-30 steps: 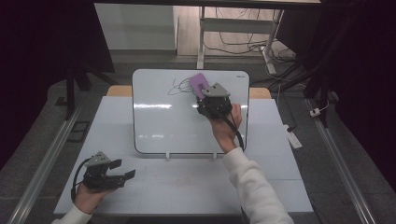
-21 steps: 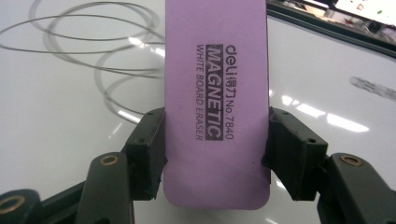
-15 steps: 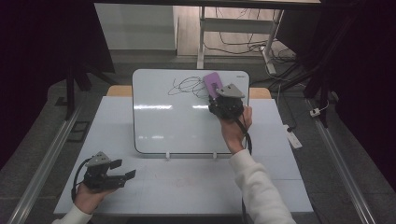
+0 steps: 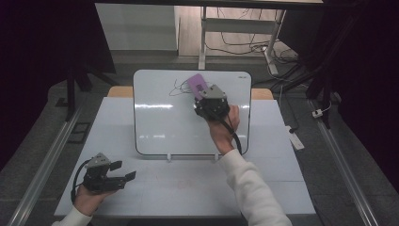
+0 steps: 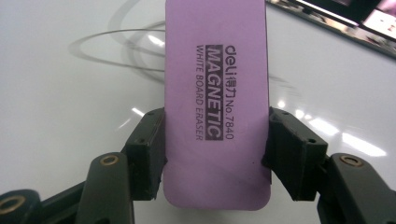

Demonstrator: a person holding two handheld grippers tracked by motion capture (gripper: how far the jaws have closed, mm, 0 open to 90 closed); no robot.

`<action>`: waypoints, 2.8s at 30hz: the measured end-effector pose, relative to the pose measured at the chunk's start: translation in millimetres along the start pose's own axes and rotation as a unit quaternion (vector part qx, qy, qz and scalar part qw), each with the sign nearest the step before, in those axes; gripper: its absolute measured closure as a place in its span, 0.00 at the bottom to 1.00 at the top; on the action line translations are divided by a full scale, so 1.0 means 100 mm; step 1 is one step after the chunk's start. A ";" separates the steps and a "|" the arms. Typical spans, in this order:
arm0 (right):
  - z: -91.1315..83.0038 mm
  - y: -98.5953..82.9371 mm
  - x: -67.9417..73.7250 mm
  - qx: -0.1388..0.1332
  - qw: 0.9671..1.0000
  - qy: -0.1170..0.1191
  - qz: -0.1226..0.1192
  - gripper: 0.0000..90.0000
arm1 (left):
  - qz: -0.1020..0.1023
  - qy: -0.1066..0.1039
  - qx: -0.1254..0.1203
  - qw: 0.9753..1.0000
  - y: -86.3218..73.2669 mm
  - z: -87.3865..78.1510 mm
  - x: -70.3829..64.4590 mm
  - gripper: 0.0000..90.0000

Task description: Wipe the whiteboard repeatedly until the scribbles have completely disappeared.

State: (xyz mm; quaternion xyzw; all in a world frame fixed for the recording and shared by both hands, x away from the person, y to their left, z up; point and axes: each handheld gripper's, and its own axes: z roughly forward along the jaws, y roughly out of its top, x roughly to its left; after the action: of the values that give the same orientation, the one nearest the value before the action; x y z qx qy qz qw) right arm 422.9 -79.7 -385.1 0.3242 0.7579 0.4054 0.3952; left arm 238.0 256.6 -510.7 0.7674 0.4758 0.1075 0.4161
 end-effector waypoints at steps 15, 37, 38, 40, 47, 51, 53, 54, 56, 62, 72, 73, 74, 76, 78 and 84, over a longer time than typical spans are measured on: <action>0.06 0.13 0.00 0.016 1.000 0.002 -0.014 0.46 | 0.001 0.002 -0.001 1.000 0.00 -0.01 0.00 0.26; -0.01 0.08 0.15 0.070 0.996 0.033 -0.049 0.46 | 0.001 0.002 -0.003 1.000 0.00 -0.02 0.00 0.26; -0.01 0.07 0.10 0.070 0.996 0.025 -0.045 0.46 | 0.002 0.002 -0.003 1.000 0.00 -0.02 0.00 0.26; -0.03 0.06 -0.06 0.067 0.997 0.011 -0.029 0.46 | 0.002 0.002 -0.003 1.000 0.00 -0.03 -0.01 0.26; -0.06 0.06 -0.25 0.064 0.998 -0.007 -0.004 0.46 | 0.002 0.002 -0.004 1.000 0.00 -0.03 -0.01 0.26; 0.00 0.08 0.02 0.063 0.998 0.013 -0.025 0.46 | 0.003 0.002 -0.005 1.000 0.00 -0.03 -0.01 0.26; 0.03 0.07 0.24 0.064 0.996 0.035 -0.042 0.46 | 0.003 0.003 -0.004 1.000 0.00 -0.03 -0.01 0.26; 0.03 0.07 0.24 0.064 0.996 0.035 -0.042 0.46 | 0.003 0.003 -0.004 1.000 0.00 -0.03 -0.01 0.26; 0.04 0.06 0.34 0.061 0.996 0.043 -0.055 0.46 | 0.004 0.002 -0.004 1.000 -0.01 -0.03 0.00 0.26; -0.01 0.06 0.02 0.058 0.998 0.027 -0.015 0.46 | 0.002 0.002 -0.006 1.000 -0.01 -0.04 0.00 0.26; 0.06 0.25 -0.11 0.061 0.998 0.007 -0.009 0.46 | 0.001 0.002 -0.007 1.000 -0.01 -0.06 0.01 0.26; 0.06 0.25 -0.11 0.061 0.998 0.007 -0.009 0.46 | 0.002 0.003 -0.007 1.000 -0.01 -0.05 0.01 0.26; 0.09 0.29 0.01 0.064 0.998 0.018 -0.023 0.46 | 0.003 0.003 -0.007 1.000 -0.01 -0.05 0.01 0.26; 0.12 0.30 0.14 0.067 0.997 0.033 -0.034 0.46 | 0.003 0.004 -0.008 1.000 -0.01 -0.05 0.01 0.26; 0.14 0.30 0.26 0.069 0.995 0.047 -0.047 0.46 | 0.002 0.003 -0.008 1.000 -0.01 -0.05 0.01 0.26; 0.13 0.30 0.27 0.073 0.994 0.073 -0.037 0.46 | 0.001 0.004 -0.007 1.000 -0.01 -0.05 0.01 0.26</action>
State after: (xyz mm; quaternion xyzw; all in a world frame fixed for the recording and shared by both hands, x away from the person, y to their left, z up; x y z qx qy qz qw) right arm 426.2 -39.2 -372.4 0.2934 0.8236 0.3570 0.3289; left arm 234.7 260.4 -508.7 0.7647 0.4756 0.1140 0.4196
